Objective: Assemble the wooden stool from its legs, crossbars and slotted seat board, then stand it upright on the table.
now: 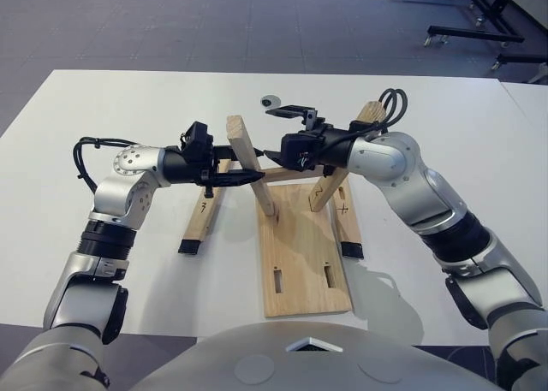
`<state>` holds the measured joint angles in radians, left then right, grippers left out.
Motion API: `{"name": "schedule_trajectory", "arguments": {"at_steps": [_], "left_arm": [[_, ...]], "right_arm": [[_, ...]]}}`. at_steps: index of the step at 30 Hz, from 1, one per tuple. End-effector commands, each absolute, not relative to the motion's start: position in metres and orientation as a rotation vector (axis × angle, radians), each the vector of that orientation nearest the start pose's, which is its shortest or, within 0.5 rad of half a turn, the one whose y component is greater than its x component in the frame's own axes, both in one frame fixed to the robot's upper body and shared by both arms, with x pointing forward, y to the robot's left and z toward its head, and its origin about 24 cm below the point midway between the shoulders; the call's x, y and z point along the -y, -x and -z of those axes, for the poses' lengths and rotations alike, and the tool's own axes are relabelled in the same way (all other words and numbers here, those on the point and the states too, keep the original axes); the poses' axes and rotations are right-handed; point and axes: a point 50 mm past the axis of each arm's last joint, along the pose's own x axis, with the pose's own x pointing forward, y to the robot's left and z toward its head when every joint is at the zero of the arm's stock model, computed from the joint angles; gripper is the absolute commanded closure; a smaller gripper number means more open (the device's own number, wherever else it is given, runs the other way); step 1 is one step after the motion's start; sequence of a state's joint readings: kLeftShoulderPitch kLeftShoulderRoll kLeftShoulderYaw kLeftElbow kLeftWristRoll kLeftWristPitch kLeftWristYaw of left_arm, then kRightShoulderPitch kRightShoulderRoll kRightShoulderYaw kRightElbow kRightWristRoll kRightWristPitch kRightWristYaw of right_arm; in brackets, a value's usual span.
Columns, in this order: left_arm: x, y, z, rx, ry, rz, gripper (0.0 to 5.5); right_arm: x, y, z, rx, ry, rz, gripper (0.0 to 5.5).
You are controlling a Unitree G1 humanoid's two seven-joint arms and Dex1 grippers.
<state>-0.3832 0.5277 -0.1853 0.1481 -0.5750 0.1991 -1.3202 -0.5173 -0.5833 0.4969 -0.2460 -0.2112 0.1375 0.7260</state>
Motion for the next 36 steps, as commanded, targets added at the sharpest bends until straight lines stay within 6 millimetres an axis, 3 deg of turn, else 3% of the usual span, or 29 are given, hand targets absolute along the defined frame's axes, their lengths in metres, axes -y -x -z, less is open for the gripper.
{"name": "schedule_trajectory", "arguments": {"at_steps": [1,3,6,13,15,18,21,25,30,33,36], "left_arm": [[-0.175,-0.263,-0.081,-0.27,-0.041,1.458,3.48],[-0.18,-0.264,-0.086,-0.266,-0.049,1.448,3.48],[-0.184,-0.265,-0.094,-0.273,-0.066,1.46,3.48],[-0.191,-0.266,-0.103,-0.299,-0.097,1.499,3.48],[-0.191,-0.266,-0.105,-0.301,-0.102,1.509,3.48],[-0.189,-0.269,-0.11,-0.297,-0.111,1.523,3.48],[-0.188,-0.27,-0.112,-0.297,-0.117,1.536,3.48],[-0.186,-0.272,-0.112,-0.311,-0.138,1.557,3.48],[-0.186,-0.275,-0.117,-0.299,-0.178,1.578,3.48],[-0.182,-0.275,-0.118,-0.281,-0.226,1.602,3.48],[-0.181,-0.277,-0.12,-0.278,-0.248,1.621,3.48]], "right_arm": [[0.105,-0.276,-0.17,0.163,0.814,-1.211,1.76],[0.109,-0.277,-0.192,0.234,0.763,-1.231,1.76],[0.112,-0.265,-0.21,0.302,0.697,-1.317,1.76],[0.129,-0.258,-0.251,0.454,0.505,-1.318,1.76],[0.139,-0.261,-0.266,0.497,0.401,-1.273,1.76],[0.172,-0.277,-0.275,0.497,0.252,-1.133,1.76],[0.215,-0.297,-0.265,0.428,0.117,-0.977,1.76],[0.249,-0.307,-0.222,0.234,0.065,-0.888,1.76],[0.24,-0.282,-0.177,0.034,-0.085,-1.099,1.76],[0.234,-0.278,-0.151,-0.045,-0.157,-1.106,1.76],[0.227,-0.275,-0.146,-0.037,-0.204,-1.115,1.76]]}}
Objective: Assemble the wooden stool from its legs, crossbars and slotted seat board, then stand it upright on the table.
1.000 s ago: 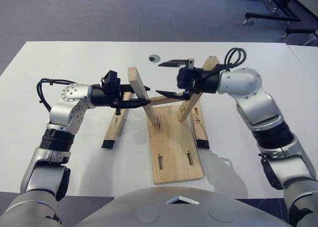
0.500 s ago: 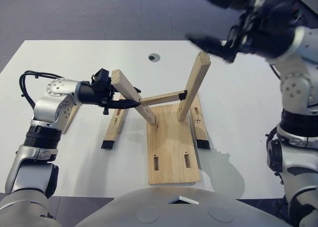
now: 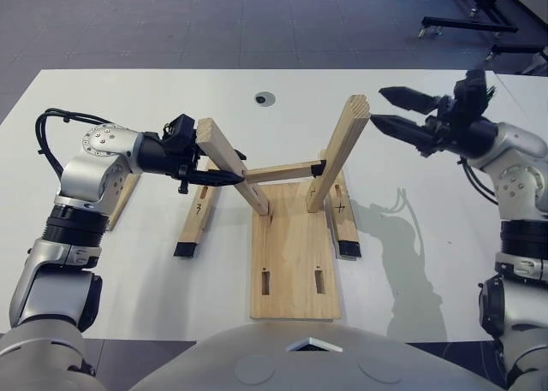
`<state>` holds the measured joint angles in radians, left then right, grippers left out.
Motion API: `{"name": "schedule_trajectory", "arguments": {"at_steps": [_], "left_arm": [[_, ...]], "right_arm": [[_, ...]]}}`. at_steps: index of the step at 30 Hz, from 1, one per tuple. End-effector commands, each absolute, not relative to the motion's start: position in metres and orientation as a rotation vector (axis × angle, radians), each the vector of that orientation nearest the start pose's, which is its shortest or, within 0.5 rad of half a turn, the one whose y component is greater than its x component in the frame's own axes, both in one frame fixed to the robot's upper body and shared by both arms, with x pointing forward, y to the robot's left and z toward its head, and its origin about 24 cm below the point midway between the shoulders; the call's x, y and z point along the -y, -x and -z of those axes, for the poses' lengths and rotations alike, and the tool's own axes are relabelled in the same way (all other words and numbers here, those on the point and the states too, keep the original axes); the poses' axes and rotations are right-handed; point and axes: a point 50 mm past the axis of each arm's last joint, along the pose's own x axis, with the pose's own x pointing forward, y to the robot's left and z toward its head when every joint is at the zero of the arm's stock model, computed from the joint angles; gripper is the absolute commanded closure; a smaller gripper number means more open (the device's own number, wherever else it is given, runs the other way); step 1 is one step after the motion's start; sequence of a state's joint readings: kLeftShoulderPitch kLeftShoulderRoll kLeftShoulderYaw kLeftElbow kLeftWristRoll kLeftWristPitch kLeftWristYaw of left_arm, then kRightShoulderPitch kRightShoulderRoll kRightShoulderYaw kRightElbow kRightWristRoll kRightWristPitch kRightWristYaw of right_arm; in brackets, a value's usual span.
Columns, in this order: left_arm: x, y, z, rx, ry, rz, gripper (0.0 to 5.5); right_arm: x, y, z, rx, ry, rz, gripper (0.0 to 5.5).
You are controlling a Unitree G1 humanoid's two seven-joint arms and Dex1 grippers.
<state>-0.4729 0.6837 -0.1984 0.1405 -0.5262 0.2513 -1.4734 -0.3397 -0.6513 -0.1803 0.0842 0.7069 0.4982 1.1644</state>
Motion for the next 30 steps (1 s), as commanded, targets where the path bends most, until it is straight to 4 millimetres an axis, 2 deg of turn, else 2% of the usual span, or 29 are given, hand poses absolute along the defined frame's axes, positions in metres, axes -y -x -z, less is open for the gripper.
{"name": "schedule_trajectory", "arguments": {"at_steps": [1,6,12,14,20,24,30], "left_arm": [[-0.18,-0.278,-0.122,-0.276,-0.257,1.627,3.48],[-0.176,-0.281,-0.128,-0.253,-0.285,1.649,3.48],[-0.177,-0.282,-0.134,-0.248,-0.296,1.663,3.48],[-0.177,-0.282,-0.135,-0.246,-0.3,1.664,3.48],[-0.173,-0.285,-0.137,-0.25,-0.316,1.655,3.48],[-0.169,-0.286,-0.142,-0.23,-0.329,1.66,3.48],[-0.165,-0.287,-0.145,-0.21,-0.341,1.665,3.48]], "right_arm": [[0.225,-0.274,-0.147,-0.029,-0.216,-1.116,1.76],[0.224,-0.27,-0.144,-0.03,-0.248,-1.109,1.76],[0.251,-0.259,-0.146,-0.053,-0.263,-1.057,1.76],[0.253,-0.255,-0.147,-0.062,-0.269,-1.07,1.76],[0.232,-0.252,-0.156,-0.028,-0.305,-1.156,1.76],[0.225,-0.249,-0.161,-0.013,-0.319,-1.187,1.76],[0.215,-0.26,-0.151,-0.021,-0.289,-1.17,1.76]]}}
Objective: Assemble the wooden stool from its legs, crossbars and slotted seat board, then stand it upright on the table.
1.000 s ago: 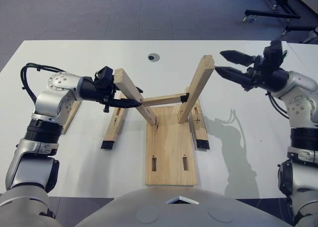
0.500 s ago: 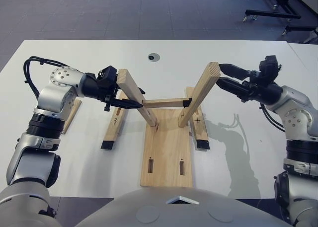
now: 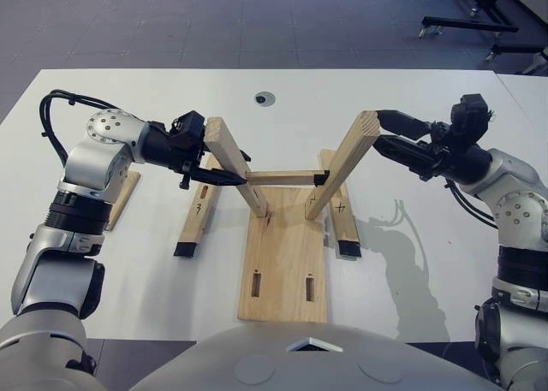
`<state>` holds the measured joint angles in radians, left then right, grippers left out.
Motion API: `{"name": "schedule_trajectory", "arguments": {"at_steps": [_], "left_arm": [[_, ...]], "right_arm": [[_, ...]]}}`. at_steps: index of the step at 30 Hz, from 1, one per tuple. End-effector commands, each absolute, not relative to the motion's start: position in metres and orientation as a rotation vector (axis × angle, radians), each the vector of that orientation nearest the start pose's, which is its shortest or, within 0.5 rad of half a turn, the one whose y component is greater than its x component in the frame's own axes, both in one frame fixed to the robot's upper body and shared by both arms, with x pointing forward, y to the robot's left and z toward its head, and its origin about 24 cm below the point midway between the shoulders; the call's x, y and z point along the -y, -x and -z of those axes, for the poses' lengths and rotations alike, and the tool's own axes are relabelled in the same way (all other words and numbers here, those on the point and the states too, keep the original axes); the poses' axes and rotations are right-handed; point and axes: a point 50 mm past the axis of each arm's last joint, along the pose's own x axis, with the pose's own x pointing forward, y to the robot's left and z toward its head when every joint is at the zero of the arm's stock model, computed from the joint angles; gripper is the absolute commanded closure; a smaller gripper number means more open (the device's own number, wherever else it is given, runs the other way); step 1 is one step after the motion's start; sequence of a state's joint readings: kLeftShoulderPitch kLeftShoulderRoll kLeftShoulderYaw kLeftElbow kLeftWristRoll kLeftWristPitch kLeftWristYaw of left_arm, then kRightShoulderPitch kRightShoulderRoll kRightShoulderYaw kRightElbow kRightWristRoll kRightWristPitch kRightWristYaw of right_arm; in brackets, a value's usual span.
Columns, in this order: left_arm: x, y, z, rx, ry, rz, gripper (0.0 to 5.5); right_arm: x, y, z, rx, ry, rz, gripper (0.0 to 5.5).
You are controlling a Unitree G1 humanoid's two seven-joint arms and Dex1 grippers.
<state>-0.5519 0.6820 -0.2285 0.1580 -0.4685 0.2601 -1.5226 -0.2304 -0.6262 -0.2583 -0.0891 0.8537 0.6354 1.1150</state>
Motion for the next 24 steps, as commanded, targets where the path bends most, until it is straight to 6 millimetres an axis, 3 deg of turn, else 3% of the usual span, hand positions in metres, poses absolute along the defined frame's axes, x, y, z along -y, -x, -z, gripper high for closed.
{"name": "schedule_trajectory", "arguments": {"at_steps": [1,10,19,24], "left_arm": [[-0.163,-0.288,-0.147,-0.203,-0.347,1.669,3.48],[-0.147,-0.294,-0.152,-0.19,-0.368,1.708,3.48],[-0.138,-0.291,-0.135,-0.251,-0.34,1.737,3.48],[-0.135,-0.302,-0.138,-0.236,-0.287,1.652,2.59]], "right_arm": [[0.213,-0.261,-0.151,-0.025,-0.282,-1.18,1.76],[0.194,-0.264,-0.144,-0.067,-0.188,-1.256,1.76],[0.179,-0.266,-0.152,-0.032,-0.127,-1.313,1.76],[0.179,-0.265,-0.15,-0.037,-0.108,-1.312,1.76]]}}
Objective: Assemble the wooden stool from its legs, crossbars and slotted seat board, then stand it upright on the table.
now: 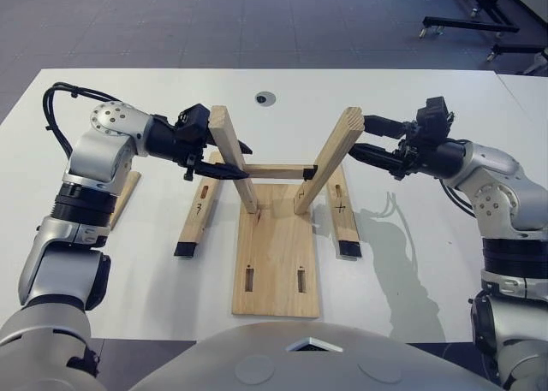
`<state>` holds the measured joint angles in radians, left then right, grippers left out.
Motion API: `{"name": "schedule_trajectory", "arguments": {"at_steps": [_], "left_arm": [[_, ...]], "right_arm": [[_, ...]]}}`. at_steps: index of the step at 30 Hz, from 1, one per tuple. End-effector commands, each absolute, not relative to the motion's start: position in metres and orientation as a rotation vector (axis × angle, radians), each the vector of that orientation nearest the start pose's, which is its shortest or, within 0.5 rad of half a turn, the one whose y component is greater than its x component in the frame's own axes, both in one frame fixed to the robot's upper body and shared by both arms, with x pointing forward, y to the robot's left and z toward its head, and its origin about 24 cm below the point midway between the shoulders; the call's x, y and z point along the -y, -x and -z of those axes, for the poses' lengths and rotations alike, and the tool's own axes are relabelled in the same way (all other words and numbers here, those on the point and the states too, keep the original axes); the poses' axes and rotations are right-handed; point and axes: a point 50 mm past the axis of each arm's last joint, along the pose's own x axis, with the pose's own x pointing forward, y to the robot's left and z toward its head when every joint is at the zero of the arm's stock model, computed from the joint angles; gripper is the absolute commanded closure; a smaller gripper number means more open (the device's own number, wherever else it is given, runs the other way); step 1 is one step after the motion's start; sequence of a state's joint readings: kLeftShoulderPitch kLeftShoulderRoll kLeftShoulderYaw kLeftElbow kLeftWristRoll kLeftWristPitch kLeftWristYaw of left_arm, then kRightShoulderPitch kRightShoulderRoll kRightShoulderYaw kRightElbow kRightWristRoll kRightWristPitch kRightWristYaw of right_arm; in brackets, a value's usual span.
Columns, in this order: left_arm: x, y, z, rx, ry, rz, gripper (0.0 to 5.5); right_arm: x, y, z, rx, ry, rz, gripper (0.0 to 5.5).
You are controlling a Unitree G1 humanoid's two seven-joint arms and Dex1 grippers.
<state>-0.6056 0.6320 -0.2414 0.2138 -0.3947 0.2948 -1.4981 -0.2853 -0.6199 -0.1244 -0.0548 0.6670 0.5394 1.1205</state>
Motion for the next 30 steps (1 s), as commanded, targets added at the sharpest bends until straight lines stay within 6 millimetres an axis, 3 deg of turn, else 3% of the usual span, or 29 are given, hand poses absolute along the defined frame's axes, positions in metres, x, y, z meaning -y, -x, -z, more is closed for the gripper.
{"name": "schedule_trajectory", "arguments": {"at_steps": [1,10,17,23,30], "left_arm": [[-0.135,-0.303,-0.139,-0.228,-0.282,1.64,2.42],[-0.149,-0.295,-0.129,-0.244,-0.321,1.622,1.03],[-0.15,-0.297,-0.118,-0.235,-0.295,1.493,1.03],[-0.154,-0.305,-0.119,-0.177,-0.313,1.371,0.11],[-0.172,-0.293,-0.12,-0.17,-0.324,1.322,0.11]], "right_arm": [[0.18,-0.265,-0.15,-0.038,-0.107,-1.307,1.76],[0.191,-0.266,-0.151,-0.022,-0.082,-1.244,1.76],[0.204,-0.267,-0.157,-0.011,-0.057,-1.196,1.76],[0.218,-0.266,-0.162,-0.019,-0.032,-1.154,1.76],[0.235,-0.272,-0.161,-0.069,0.023,-1.089,1.76]]}}
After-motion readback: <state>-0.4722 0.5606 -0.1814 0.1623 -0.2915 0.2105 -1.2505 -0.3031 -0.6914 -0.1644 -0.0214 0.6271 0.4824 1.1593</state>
